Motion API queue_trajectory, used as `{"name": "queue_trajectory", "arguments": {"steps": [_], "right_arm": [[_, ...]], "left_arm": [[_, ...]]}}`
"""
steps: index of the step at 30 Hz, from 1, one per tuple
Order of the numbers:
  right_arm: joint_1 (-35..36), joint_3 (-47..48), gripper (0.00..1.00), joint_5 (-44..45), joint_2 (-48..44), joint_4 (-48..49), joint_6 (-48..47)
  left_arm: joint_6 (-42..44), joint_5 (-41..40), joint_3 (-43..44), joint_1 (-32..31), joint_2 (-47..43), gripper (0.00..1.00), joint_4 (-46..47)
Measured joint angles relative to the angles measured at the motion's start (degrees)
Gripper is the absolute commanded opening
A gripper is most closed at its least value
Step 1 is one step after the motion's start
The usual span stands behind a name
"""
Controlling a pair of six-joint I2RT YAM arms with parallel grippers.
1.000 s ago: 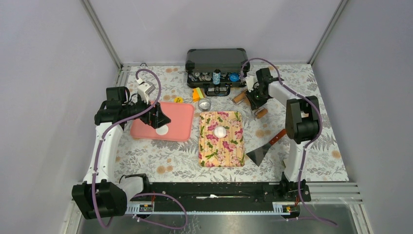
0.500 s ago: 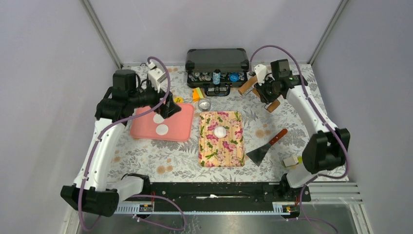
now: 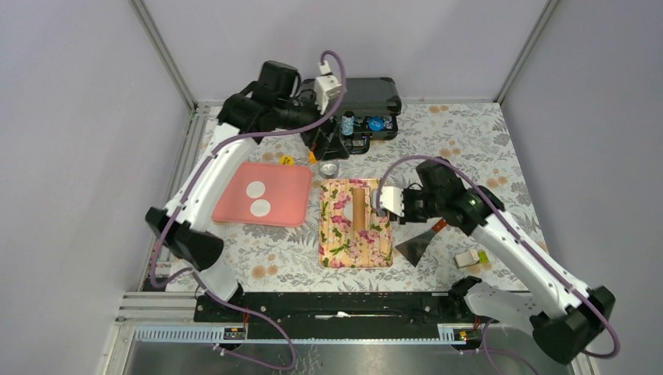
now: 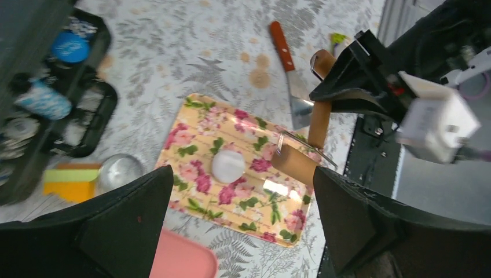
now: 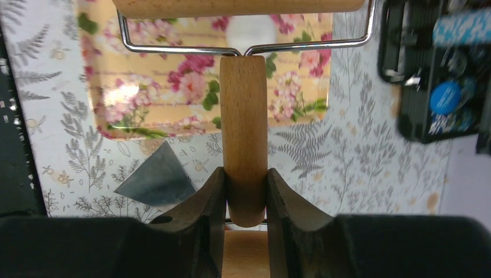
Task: Roll out the dumpling wrappers from the dough
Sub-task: Pick up the rolling pin from the center of the board.
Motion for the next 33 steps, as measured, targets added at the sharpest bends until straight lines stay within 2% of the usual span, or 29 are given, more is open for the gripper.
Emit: {"name": "queue_trajectory", "arguments": {"steps": [6, 10, 16, 23, 29, 31, 33], "right_arm": [[1.09, -3.37, 0.0, -11.37, -10.25, -0.81, -6.99], [2.34, -6.1, 0.0, -14.4, -13.42, -0.68, -9.14], [3.93, -9.25, 0.0, -11.96, -14.01, -0.66, -10.75], [5.88, -9.73, 0.0, -8.13, -14.01, -0.37, -12.04], [7.21, -9.73, 0.0, -5.4, -13.75, 0.26, -12.98], [7.56, -9.73, 0.0, -4.37, -13.57, 0.48, -13.22], [7.78, -9.73, 0.0, -3.69, -13.38, 0.48, -13.33]], "left_arm": [[1.53, 4.13, 5.09, -5.18, 9.62, 0.99, -5.46], [1.6, 6.49, 5.81, -7.82, 13.25, 0.99, -7.58], [2.45, 9.64, 8.79, -12.37, 17.86, 0.99, -12.79], [6.45, 8.96, 11.82, -17.66, 23.19, 0.99, -21.86], [9.77, 8.85, 12.87, -18.47, 27.71, 0.99, -29.29], [10.67, 8.66, 13.0, -18.43, 28.3, 0.93, -31.15], [11.63, 8.48, 13.14, -18.49, 28.39, 0.82, -32.74]]}}
